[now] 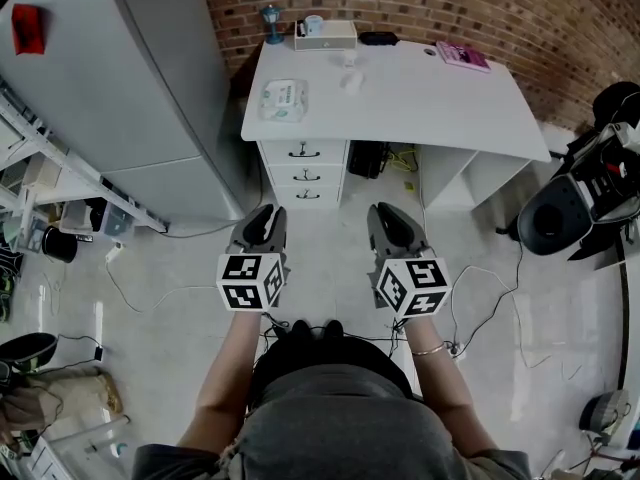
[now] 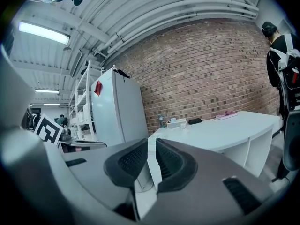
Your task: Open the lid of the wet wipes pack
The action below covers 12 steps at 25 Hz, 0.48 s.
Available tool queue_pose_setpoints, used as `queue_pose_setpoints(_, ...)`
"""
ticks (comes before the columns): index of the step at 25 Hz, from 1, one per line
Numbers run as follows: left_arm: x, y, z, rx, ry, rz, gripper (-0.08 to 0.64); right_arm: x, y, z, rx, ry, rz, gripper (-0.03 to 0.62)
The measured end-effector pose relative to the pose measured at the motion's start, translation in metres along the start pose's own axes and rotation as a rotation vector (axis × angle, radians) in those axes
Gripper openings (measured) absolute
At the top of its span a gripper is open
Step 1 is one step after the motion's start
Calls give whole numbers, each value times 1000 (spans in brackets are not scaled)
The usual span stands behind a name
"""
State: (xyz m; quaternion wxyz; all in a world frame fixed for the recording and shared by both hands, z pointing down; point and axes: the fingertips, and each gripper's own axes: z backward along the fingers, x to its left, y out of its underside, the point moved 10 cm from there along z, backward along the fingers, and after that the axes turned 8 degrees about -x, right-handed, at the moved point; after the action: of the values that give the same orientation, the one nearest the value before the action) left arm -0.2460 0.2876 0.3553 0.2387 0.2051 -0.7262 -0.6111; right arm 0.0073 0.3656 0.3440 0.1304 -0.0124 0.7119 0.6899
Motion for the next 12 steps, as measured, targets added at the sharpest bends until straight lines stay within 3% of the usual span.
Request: queue_pose_setpoints(12, -13, 2, -12, 18, -31, -10, 127, -19, 5, 1, 15, -45, -35, 87)
